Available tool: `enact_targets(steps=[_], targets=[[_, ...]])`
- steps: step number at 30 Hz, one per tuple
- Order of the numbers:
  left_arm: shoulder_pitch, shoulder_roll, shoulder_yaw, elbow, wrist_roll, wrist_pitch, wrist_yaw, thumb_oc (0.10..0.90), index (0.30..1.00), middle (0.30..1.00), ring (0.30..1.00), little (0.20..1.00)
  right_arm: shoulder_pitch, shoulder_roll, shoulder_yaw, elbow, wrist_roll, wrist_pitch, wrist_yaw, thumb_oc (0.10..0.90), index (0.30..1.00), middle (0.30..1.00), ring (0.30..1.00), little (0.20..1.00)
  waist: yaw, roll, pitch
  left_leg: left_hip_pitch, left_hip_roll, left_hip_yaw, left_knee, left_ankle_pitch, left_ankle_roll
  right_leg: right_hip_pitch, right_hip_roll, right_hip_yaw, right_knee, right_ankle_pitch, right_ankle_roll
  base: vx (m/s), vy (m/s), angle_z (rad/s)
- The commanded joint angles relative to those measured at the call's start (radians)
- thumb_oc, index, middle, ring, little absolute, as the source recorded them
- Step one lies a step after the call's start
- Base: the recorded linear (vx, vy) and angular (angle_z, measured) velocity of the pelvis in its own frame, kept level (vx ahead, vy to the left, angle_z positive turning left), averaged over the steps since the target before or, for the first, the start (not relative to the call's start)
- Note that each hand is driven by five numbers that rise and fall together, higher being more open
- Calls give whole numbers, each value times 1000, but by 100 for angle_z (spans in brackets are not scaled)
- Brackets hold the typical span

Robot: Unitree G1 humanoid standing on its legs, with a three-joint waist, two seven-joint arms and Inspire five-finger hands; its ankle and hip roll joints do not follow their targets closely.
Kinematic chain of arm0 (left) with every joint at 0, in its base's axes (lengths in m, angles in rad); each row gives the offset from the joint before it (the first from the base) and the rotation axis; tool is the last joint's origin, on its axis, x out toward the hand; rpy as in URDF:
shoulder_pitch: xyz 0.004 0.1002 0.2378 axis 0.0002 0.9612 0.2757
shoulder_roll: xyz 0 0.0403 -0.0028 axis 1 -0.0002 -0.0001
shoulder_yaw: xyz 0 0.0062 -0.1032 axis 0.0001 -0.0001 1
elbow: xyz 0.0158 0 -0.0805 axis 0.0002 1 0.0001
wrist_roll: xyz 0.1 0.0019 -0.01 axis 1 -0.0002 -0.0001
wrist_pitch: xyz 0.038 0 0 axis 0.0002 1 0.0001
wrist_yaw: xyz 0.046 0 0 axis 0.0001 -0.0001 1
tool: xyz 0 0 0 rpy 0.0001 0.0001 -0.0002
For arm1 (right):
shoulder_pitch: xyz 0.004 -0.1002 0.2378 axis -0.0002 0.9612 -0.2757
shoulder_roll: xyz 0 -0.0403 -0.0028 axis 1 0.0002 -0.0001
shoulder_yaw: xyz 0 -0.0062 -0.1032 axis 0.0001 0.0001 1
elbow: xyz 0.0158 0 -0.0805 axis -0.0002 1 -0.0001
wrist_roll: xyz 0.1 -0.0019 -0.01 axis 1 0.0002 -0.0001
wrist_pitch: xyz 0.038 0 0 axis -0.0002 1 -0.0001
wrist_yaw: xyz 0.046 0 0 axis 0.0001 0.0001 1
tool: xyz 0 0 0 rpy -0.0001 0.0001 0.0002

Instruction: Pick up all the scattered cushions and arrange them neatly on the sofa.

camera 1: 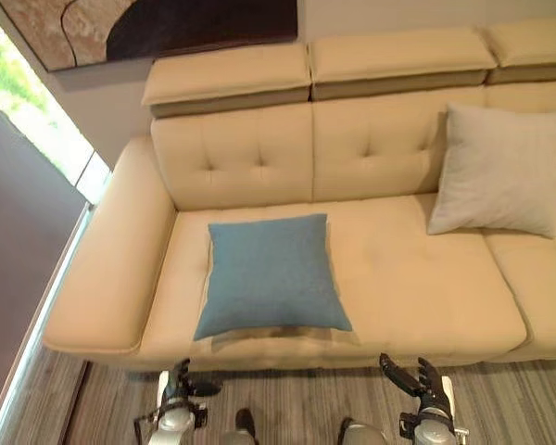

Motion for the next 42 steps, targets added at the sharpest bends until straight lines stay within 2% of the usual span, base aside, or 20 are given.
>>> enact_targets(steps=[1,2,6,10,11,13,14,15,16,20,23,25,28,31,35,37,39,40,41,42], targets=[[1,65,38,-42,4,-42,35,800,900,900,900,900,-22,-33,-42,-103,-51,-49,-51,800,900,900,900,900,-2,-57,-11,-18,49,26,-67,-79,-1,228,72,-41,-268,42,23,135,170,17],[0,64,34,-42,8,-41,39,800,900,900,900,900,-23,-33,-44,-101,-50,-49,-54,800,900,900,900,900,2,-58,-15,-25,60,18,-108,-68,-5,229,68,-37,-272,42,29,199,289,21],[3,49,21,-31,10,-39,28,800,900,900,900,900,-32,-22,-56,-71,-54,-39,-53,800,900,900,900,900,14,-57,-33,-15,19,-42,-140,-54,-8,250,43,-14,-283,62,54,207,312,-7],[-8,62,3,-9,49,-31,31,800,900,900,900,900,-34,-9,-56,-69,-61,-36,-50,800,900,900,900,900,28,-88,-42,-12,-21,-23,-112,-105,21,237,-10,-5,-290,94,84,164,330,-15],[-11,68,-3,6,76,-21,39,800,900,900,900,900,-38,-1,-53,-55,-67,-31,-58,800,900,900,900,900,36,-102,-40,-5,-46,-11,-109,-135,46,202,-37,4,-244,125,101,114,286,6],[-16,73,-10,18,103,-14,46,800,900,900,900,900,-44,2,-52,-36,-73,-26,-64,800,900,900,900,900,38,-100,-42,-2,-55,-3,-112,-144,59,169,-52,7,-195,152,107,119,310,-8],[-14,90,-33,23,152,-7,47,800,900,900,900,900,-53,-6,-52,-26,-81,-16,-78,800,900,900,900,900,35,-88,-27,23,-78,18,-119,-162,87,121,-100,-8,-82,247,115,117,324,-21],[-15,89,-33,23,152,-6,47,800,900,900,900,900,-53,-6,-53,-26,-81,-16,-78,800,900,900,900,900,35,-87,-29,21,-78,19,-121,-160,87,118,-100,-8,-84,250,115,188,422,-33],[8,103,-12,-15,118,-24,43,800,900,900,900,900,-42,8,-81,-68,-46,-22,-91,800,900,900,900,900,29,-64,-16,59,-92,17,-139,-176,102,90,-117,-17,-4,262,107,103,190,-28],[55,100,60,-119,15,-57,71,800,900,900,900,900,-11,46,-154,-145,57,-55,-115,800,900,900,900,900,1,-40,-5,105,-119,-5,-170,-187,111,22,-69,28,-14,232,88,201,180,-10],[64,115,74,-197,8,-77,62,800,900,900,900,900,-6,40,-186,-184,56,-67,-123,800,900,900,900,900,-27,-35,12,143,-144,-26,-185,-209,109,-15,-24,58,-142,198,91,202,30,30],[40,131,92,-232,12,-84,73,800,900,900,900,900,-17,22,-196,-214,54,-74,-125,800,900,900,900,900,-45,-42,20,176,-162,-43,-191,-226,103,-54,-5,72,-276,251,113,261,-79,34],[12,140,110,-255,8,-94,84,800,900,900,900,900,-47,-1,-184,-233,35,-80,-127,800,900,900,900,900,-42,-50,23,211,-168,-39,-189,-254,95,-71,2,-21,-352,285,126,202,-132,21],[-2,131,106,-243,15,-99,92,800,900,900,900,900,-60,-20,-179,-235,17,-82,-129,800,900,900,900,900,-50,-56,5,249,-163,-54,-189,-277,88,-49,17,9,-343,286,116,200,-156,4],[5,114,90,-223,21,-96,78,800,900,900,900,900,-65,-60,-160,-268,-19,-89,-106,800,900,900,900,900,-65,-40,-33,287,-111,-60,-156,-303,58,-22,43,32,-273,234,81,272,-238,6],[9,110,75,-212,20,-90,60,800,900,900,900,900,-64,-71,-147,-299,-22,-94,-87,800,900,900,900,900,-68,-32,-30,261,-82,-55,-47,-292,32,13,63,26,-243,184,50,184,-254,21],[0,106,66,-202,17,-83,57,800,900,900,900,900,-70,-79,-134,-321,-22,-104,-80,800,900,900,900,900,-57,-47,-4,144,-31,-70,209,-182,1,50,81,22,-232,153,5,61,-307,13],[-11,105,54,-200,29,-77,57,800,900,900,900,900,-81,-84,-122,-326,-21,-106,-80,800,900,900,900,900,-47,-54,16,82,-34,-94,314,-160,18,60,89,20,-228,145,-16,-21,-217,23],[-12,105,54,-200,29,-77,57,800,900,900,900,900,-82,-84,-122,-325,-21,-106,-80,800,900,900,900,900,-50,-56,12,73,-37,-97,315,-156,19,55,87,17,-230,148,-16,47,-214,9],[-22,105,37,-197,75,-61,77,800,900,900,900,900,-96,-90,-110,-333,-21,-104,-79,800,900,900,900,900,-32,-69,30,-2,-60,-89,377,-198,39,77,94,23,-232,127,-26,141,-130,-1]])
